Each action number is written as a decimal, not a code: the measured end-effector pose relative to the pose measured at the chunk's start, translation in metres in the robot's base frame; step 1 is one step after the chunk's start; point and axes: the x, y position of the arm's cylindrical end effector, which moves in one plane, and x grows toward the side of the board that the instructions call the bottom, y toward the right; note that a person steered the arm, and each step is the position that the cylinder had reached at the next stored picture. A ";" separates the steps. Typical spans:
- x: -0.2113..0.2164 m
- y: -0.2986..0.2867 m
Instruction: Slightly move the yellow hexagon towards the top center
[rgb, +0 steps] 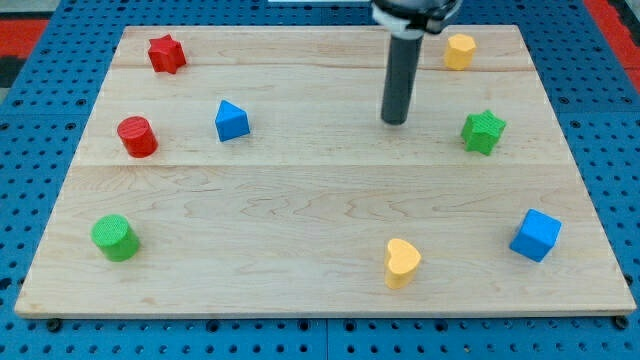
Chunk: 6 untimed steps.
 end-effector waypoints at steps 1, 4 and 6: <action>0.001 0.089; -0.077 0.141; -0.107 0.049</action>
